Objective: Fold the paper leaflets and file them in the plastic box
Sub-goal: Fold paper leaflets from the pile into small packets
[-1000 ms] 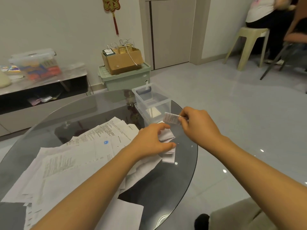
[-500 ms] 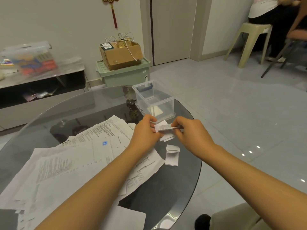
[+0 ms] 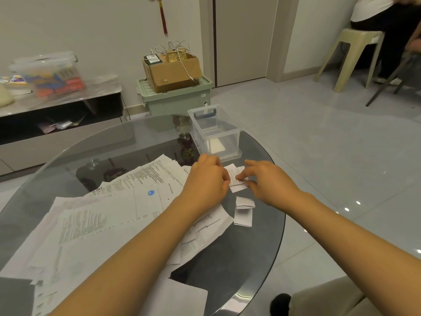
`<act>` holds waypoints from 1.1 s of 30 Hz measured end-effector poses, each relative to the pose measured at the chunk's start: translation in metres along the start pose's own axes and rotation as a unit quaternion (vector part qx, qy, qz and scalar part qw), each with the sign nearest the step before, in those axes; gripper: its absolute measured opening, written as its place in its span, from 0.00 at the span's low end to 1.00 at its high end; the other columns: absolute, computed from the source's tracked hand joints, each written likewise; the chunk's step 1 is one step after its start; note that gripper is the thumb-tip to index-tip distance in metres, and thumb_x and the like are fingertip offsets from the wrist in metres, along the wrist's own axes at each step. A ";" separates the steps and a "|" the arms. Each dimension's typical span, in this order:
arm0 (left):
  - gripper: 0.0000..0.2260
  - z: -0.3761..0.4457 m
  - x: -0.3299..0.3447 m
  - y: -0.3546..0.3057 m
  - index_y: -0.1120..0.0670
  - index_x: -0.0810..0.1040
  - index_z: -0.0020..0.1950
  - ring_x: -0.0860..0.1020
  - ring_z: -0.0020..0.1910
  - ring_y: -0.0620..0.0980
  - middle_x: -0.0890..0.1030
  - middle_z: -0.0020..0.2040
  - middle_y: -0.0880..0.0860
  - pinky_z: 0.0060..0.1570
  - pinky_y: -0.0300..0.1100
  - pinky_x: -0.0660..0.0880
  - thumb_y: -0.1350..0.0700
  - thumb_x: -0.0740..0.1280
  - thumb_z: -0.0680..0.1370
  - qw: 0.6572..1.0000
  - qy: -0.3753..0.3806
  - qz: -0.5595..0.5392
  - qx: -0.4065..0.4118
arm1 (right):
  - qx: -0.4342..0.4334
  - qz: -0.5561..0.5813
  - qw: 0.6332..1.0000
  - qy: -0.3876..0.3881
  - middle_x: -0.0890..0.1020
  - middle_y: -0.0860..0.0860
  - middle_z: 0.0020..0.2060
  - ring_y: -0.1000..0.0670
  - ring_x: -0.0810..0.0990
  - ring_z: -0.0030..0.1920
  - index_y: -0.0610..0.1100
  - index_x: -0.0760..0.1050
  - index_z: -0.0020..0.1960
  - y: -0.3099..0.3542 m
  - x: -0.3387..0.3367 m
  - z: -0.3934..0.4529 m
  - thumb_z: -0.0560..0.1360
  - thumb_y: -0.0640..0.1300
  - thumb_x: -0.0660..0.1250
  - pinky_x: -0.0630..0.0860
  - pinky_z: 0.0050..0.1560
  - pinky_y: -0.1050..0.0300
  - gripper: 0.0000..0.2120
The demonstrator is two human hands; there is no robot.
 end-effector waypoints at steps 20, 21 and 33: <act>0.11 -0.002 -0.007 0.008 0.53 0.80 0.57 0.75 0.55 0.47 0.79 0.57 0.49 0.53 0.35 0.68 0.58 0.62 0.77 0.990 0.120 -0.072 0.020 | 0.052 0.134 0.987 0.077 0.75 0.55 0.32 0.53 0.73 0.35 0.48 0.76 0.38 0.016 -0.011 -0.014 0.68 0.45 0.74 0.68 0.33 0.62 0.07; 0.12 -0.002 -0.007 0.009 0.52 0.80 0.58 0.75 0.56 0.46 0.79 0.58 0.48 0.54 0.35 0.68 0.59 0.62 0.78 0.989 0.120 -0.083 0.010 | 0.064 0.164 0.984 0.023 0.76 0.54 0.31 0.52 0.74 0.35 0.48 0.77 0.38 0.014 -0.017 -0.011 0.69 0.43 0.73 0.68 0.33 0.62 0.05; 0.15 0.000 0.002 0.010 0.54 0.71 0.57 0.75 0.49 0.45 0.77 0.51 0.49 0.53 0.38 0.74 0.55 0.70 0.74 0.979 0.078 -0.183 -0.035 | -0.071 -0.031 0.997 -0.004 0.72 0.55 0.67 0.48 0.66 0.65 0.50 0.73 0.66 0.013 0.013 0.005 0.79 0.44 0.57 0.61 0.64 0.55 0.17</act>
Point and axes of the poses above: each hand's wrist, its own z-axis towards the middle knuckle, its own x-axis out of the palm, y = z × x, the point moved 3 cm from there along z, towards the middle knuckle
